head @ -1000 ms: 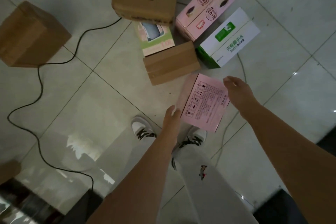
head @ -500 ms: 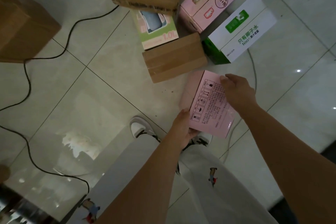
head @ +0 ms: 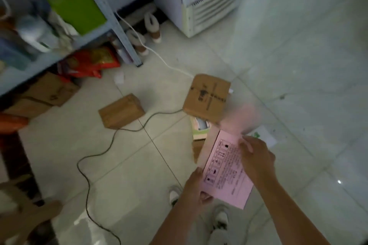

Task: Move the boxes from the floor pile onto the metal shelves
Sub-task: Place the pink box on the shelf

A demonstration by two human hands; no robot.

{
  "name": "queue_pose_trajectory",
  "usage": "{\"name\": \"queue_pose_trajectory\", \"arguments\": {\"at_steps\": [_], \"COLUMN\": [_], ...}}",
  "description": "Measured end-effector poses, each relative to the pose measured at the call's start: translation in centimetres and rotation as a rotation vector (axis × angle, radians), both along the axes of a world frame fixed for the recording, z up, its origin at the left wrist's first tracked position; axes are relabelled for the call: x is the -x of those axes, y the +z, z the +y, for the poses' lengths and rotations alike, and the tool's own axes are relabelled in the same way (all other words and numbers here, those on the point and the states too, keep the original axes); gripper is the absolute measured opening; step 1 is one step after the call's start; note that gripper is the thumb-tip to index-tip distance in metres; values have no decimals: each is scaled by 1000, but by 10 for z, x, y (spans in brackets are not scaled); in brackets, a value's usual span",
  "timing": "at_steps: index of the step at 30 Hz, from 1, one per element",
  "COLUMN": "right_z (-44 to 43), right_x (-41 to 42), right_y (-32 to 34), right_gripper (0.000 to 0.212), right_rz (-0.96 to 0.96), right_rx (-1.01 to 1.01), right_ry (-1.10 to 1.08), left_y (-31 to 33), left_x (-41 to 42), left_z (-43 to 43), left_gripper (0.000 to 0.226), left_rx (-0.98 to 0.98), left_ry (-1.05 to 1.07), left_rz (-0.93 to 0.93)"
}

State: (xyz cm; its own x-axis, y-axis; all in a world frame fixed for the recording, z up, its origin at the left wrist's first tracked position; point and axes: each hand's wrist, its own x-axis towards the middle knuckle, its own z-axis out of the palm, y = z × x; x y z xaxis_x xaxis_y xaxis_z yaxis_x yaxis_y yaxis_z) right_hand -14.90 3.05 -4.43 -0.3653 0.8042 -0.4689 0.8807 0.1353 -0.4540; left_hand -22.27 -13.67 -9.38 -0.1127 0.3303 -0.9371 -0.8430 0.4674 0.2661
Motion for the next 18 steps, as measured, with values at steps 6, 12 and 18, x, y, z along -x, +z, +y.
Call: {"name": "queue_pose_trajectory", "arguments": {"at_steps": [6, 12, 18], "right_z": [16, 1, -44], "right_x": [90, 151, 179], "right_y": [186, 356, 481], "right_gripper": [34, 50, 60], "right_rz": [449, 950, 1144], "right_rx": [-184, -183, -57], "right_ry": [12, 108, 306], "left_y": [188, 366, 497], "left_x": [103, 173, 183], "left_z": [29, 2, -67], "left_gripper": [43, 26, 73], "left_rx": [-190, -293, -389], "left_ry": [192, 412, 531], "left_rz": [322, 650, 984]}}
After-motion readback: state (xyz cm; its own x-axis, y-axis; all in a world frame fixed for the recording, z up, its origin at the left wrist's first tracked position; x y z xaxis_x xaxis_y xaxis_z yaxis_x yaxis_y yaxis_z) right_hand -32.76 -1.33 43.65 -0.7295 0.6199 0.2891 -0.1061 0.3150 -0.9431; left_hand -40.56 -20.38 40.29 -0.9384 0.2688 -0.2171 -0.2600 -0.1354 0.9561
